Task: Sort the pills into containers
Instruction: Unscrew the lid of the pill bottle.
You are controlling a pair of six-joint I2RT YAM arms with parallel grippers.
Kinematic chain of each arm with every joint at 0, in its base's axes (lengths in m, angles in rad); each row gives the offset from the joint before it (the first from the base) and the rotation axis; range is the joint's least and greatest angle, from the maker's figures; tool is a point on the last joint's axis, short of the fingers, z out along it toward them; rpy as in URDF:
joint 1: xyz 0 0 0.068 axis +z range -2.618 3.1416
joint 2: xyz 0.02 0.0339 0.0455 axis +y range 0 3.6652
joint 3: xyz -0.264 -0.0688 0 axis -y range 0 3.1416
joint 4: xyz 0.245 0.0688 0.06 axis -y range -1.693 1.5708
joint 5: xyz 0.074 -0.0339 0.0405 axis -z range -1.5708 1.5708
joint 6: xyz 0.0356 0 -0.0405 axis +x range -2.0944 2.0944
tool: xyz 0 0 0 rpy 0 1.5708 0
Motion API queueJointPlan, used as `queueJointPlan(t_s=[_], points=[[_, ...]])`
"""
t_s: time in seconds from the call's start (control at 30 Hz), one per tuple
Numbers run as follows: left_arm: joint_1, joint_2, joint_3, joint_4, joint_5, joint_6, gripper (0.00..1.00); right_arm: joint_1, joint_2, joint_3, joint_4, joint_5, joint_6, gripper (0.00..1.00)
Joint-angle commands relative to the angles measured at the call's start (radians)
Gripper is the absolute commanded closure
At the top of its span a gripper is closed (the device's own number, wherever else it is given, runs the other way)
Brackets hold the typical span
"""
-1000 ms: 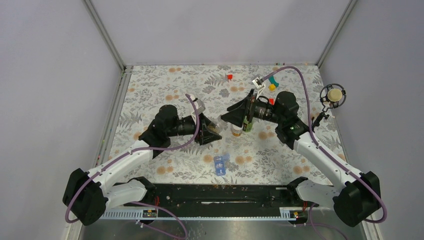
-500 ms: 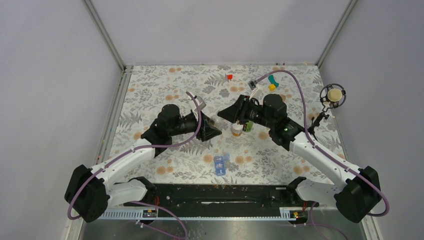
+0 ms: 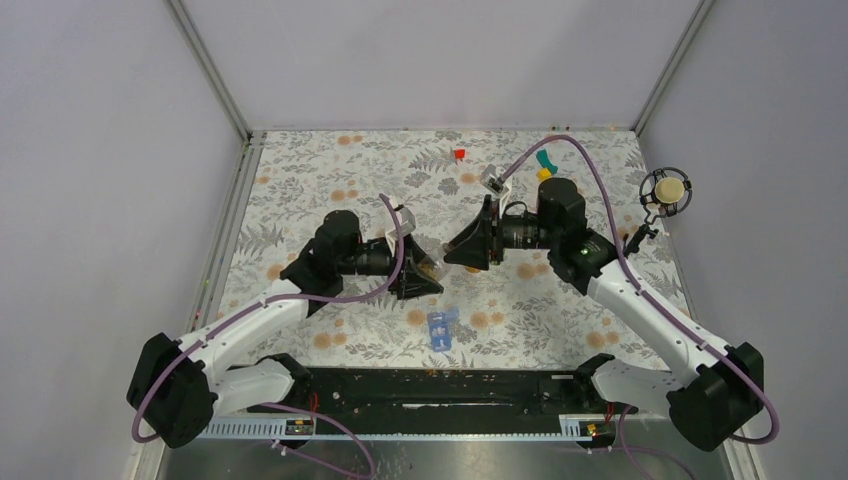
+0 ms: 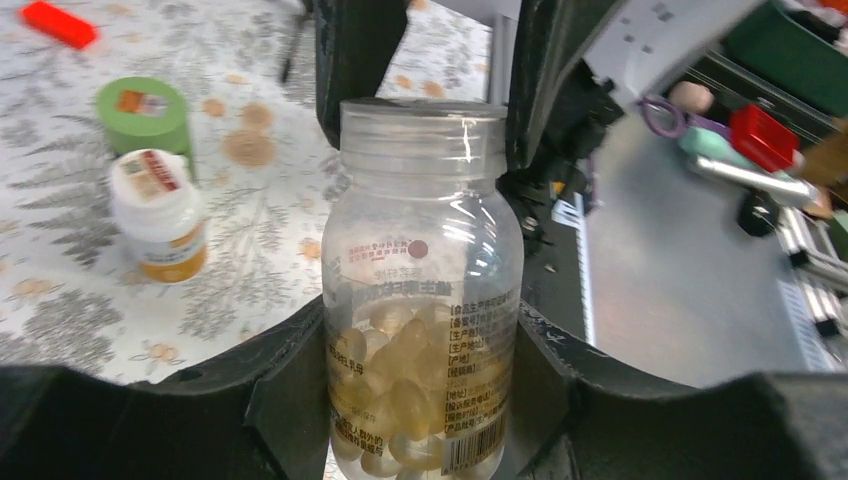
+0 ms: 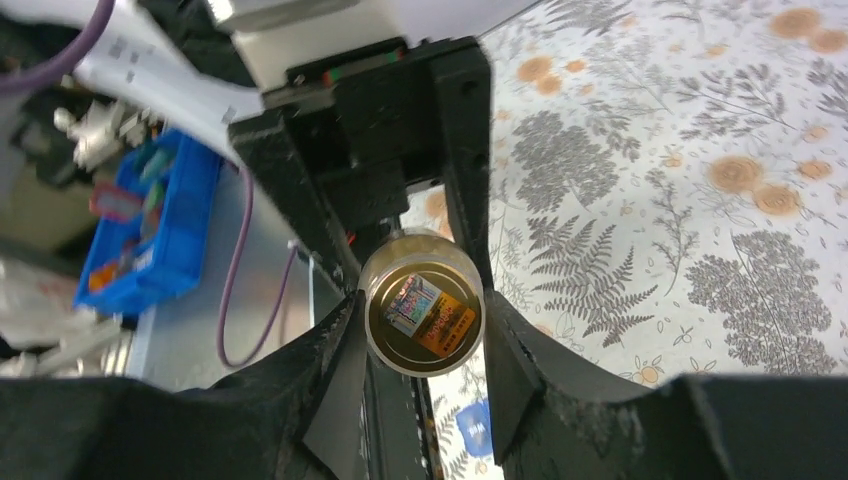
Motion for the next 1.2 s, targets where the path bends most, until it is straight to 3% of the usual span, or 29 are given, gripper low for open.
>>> queueJointPlan(t_s=[0.0, 0.03, 0.07, 0.1, 0.13, 0.17, 0.3, 0.47, 0.73, 0.83, 1.07, 1.17], points=[[0.009, -0.050, 0.035, 0.068, 0.167, 0.014, 1.00, 0.003, -0.042, 0.050, -0.228, -0.189, -0.291, 1.00], [0.008, -0.053, 0.039, 0.060, 0.167, 0.019, 1.00, 0.003, -0.051, 0.050, -0.225, -0.102, -0.280, 0.97], [0.008, -0.056, 0.038, 0.054, 0.155, 0.022, 1.00, 0.002, -0.059, 0.049, -0.210, -0.002, -0.247, 0.57], [0.009, -0.058, 0.038, 0.054, 0.141, 0.022, 1.00, 0.002, -0.062, 0.049, -0.191, 0.074, -0.201, 0.24], [0.009, -0.059, 0.038, 0.054, 0.125, 0.021, 1.00, 0.003, -0.064, 0.051, -0.166, 0.121, -0.151, 0.06], [0.009, -0.060, 0.036, 0.057, 0.109, 0.020, 1.00, 0.002, -0.062, 0.051, -0.139, 0.145, -0.096, 0.01], [0.008, -0.054, 0.038, 0.061, 0.038, 0.019, 1.00, 0.015, -0.042, 0.026, 0.027, 0.235, 0.245, 0.00], [0.009, -0.054, 0.045, 0.042, -0.069, 0.018, 1.00, 0.071, -0.041, -0.001, 0.064, 0.398, 0.424, 0.01], [0.008, -0.054, 0.035, 0.065, -0.177, -0.008, 1.00, 0.096, -0.009, 0.073, -0.054, 0.415, 0.439, 0.12], [0.008, -0.054, 0.032, 0.075, -0.182, -0.015, 1.00, 0.097, 0.000, 0.081, -0.056, 0.386, 0.434, 0.25], [0.008, -0.061, 0.028, 0.079, -0.184, -0.027, 1.00, 0.097, 0.008, 0.087, -0.039, 0.302, 0.408, 0.67], [0.008, -0.070, 0.030, 0.064, -0.165, -0.032, 1.00, 0.097, -0.013, 0.092, -0.046, 0.246, 0.310, 0.76]])
